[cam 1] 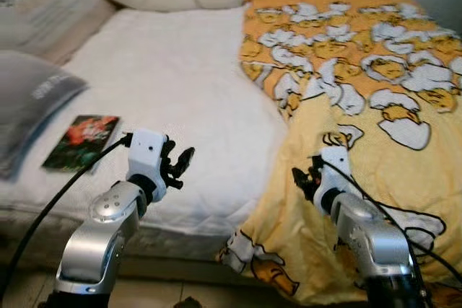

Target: Clean up the room

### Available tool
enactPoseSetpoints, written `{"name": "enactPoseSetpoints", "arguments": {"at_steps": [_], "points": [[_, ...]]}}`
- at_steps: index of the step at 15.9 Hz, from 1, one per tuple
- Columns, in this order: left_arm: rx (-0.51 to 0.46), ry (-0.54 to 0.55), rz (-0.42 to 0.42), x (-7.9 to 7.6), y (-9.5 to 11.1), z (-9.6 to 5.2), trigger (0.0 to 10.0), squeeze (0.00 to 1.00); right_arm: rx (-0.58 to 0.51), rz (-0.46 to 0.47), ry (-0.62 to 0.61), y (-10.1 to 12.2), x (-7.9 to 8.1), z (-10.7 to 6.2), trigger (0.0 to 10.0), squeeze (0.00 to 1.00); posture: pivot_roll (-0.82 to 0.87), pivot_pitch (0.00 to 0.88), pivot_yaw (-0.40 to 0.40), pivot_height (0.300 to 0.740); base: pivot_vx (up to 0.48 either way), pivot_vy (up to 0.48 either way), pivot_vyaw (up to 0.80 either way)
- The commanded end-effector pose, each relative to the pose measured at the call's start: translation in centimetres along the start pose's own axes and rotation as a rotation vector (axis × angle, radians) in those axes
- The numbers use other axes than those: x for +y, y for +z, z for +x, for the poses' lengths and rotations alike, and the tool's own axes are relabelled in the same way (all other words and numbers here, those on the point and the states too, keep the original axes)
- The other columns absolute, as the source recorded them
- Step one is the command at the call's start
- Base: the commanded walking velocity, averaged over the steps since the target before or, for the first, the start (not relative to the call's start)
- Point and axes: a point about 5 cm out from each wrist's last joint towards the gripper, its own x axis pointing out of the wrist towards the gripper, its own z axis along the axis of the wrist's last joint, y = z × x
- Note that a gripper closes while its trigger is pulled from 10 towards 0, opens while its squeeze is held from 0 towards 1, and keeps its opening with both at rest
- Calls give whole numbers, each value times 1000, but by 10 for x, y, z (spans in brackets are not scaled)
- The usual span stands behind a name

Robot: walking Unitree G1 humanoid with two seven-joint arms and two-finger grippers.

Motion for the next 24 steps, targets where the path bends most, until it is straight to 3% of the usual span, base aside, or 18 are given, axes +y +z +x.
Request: {"name": "enactPoseSetpoints", "arguments": {"at_steps": [1, 4, 9, 10, 11, 12, 13, 14, 16, 19, 22, 23, 24], "points": [[11, -31, 40, 2, 4, 1, 10000, 0, 22, -13, 20, 7, 4, 7, 10000, 1000, 57, 0, 33, 740, 0, 0, 0], [30, -54, 44, 4, 4, 0, 10000, 0, 54, 7, 80, 13, 12, 19, 10000, 1000, 54, 0, 39, 740, 0, 0, 0], [91, -188, 94, 4, 6, -5, 10000, 0, 261, -32, 42, 9, 20, 54, 10000, 1000, 85, 0, 28, 740, 0, 0, 0], [115, -245, 97, 6, 7, -11, 10000, 1000, 282, -55, 19, 11, 20, 60, 10000, 1000, 97, 0, 23, 740, 0, 0, 0], [135, -282, 112, 7, 7, -14, 10000, 1000, 295, -67, 13, 11, 21, 62, 10000, 1000, 107, 0, 19, 740, 0, 0, 0], [185, -361, 169, 7, 10, -23, 10000, 1000, 320, -109, -17, 12, 22, 66, 10000, 878, 126, 0, 16, 740, 0, 0, 0], [193, -371, 181, 7, 11, -24, 10000, 1000, 323, -114, -23, 12, 22, 67, 10000, 878, 126, 0, 16, 740, 0, 0, 0], [220, -417, 194, 5, 14, -30, 10000, 0, 363, -132, -52, 9, 22, 67, 10000, 0, 146, 0, 18, 740, 0, 0, 0], [244, -451, 195, 3, 16, -36, 10000, 0, 412, -171, -87, 4, 20, 67, 10000, 0, 156, 0, 23, 740, 0, 0, 0], [292, -503, 193, -5, 14, -49, 10000, 0, 469, -139, -129, -16, 21, 64, 10000, 0, 185, 25, 34, 740, 0, 0, 0], [310, -510, 193, -7, 16, -54, 10000, 0, 460, -98, -149, -26, 23, 64, 10000, 0, 207, 54, 37, 740, 0, 0, 0], [317, -509, 195, -7, 17, -57, 10000, 0, 462, -87, -153, -30, 25, 64, 3804, 0, 219, 67, 36, 740, 0, 0, 0], [324, -515, 195, -7, 17, -60, 10000, 0, 469, -88, -155, -34, 26, 63, 2784, 0, 223, 68, 35, 740, 0, 0, 0]]}}
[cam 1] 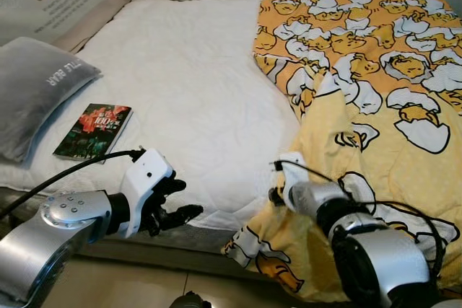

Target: Clean up the room

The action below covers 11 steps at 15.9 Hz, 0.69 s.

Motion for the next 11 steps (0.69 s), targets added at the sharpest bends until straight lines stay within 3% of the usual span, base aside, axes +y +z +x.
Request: {"name": "enactPoseSetpoints", "arguments": {"at_steps": [1, 2, 3, 5, 8, 11], "points": [[9, -5, 3, -2, 0, -5, 10000, 0, 5, 8, -4, -4, 1, 1, 2667, 0, 223, 68, 34, 740, 0, 0, 0], [11, -13, 1, -3, 0, -6, 10000, 0, 6, 8, -4, -4, 1, 1, 2667, 0, 228, 71, 32, 740, 0, 0, 0], [31, -50, 5, -9, -1, -8, 10000, 0, 9, -2, -17, -5, 1, 2, 667, 0, 236, 73, 28, 740, 0, 0, 0], [41, -62, 6, -12, -2, -9, 10000, 0, 10, 11, -30, -7, 0, 2, 118, 0, 241, 72, 23, 740, 0, 0, 0], [48, -62, 8, -12, -2, -12, 10000, 0, 19, 26, -27, -9, 1, 3, 0, 0, 252, 68, 17, 740, 0, 0, 0], [58, -60, 6, -13, -1, -16, 10000, 0, 28, 100, -9, -13, 2, 4, 0, 0, 262, 68, 18, 740, 0, 0, 0]]}}
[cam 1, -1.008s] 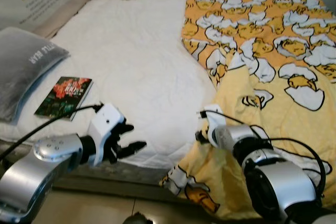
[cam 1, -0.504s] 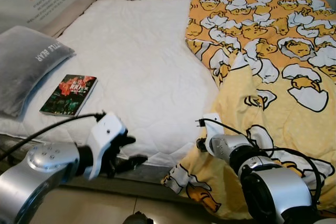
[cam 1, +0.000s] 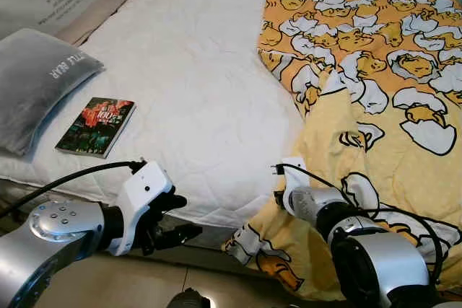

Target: Clean up the room

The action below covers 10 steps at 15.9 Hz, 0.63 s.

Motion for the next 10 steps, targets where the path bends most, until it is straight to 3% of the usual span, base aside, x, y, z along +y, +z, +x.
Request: {"name": "enactPoseSetpoints", "arguments": {"at_steps": [1, 10], "points": [[5, 11, 4, 0, 1, -5, 10000, 0, 21, 30, 10, -7, 2, 2, 0, 0, 265, 71, 19, 740, 0, 0, 0], [20, 22, -6, 0, 0, -7, 10000, 0, 32, 96, 8, -16, -7, 4, 0, 0, 268, 81, 28, 740, 0, 0, 0]]}}
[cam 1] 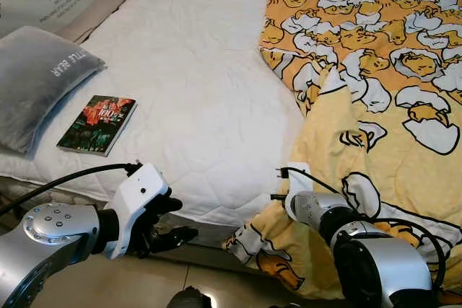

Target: Clean up the room

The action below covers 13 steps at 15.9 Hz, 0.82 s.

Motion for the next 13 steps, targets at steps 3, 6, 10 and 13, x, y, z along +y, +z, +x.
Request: {"name": "enactPoseSetpoints", "arguments": {"at_steps": [3, 6, 10, 13], "points": [[3, 16, 13, 2, 2, -3, 10000, 0, 1, 36, 3, -7, -8, 2, 0, 0, 268, 81, 32, 740, 0, 0, 0], [-3, 26, 13, 4, 2, -2, 10000, 0, -64, 80, 94, 1, -6, 1, 0, 0, 258, 67, 22, 740, 0, 0, 0], [-22, 56, 1, 7, 1, -1, 10000, 0, -202, -229, 745, 4, 41, -14, 0, 0, 247, 44, 8, 740, 0, 0, 0], [-29, 49, -10, 2, -1, 2, 10000, 0, -58, -646, 1097, -49, 47, -23, 0, 0, 245, 40, 8, 740, 0, 0, 0]]}}
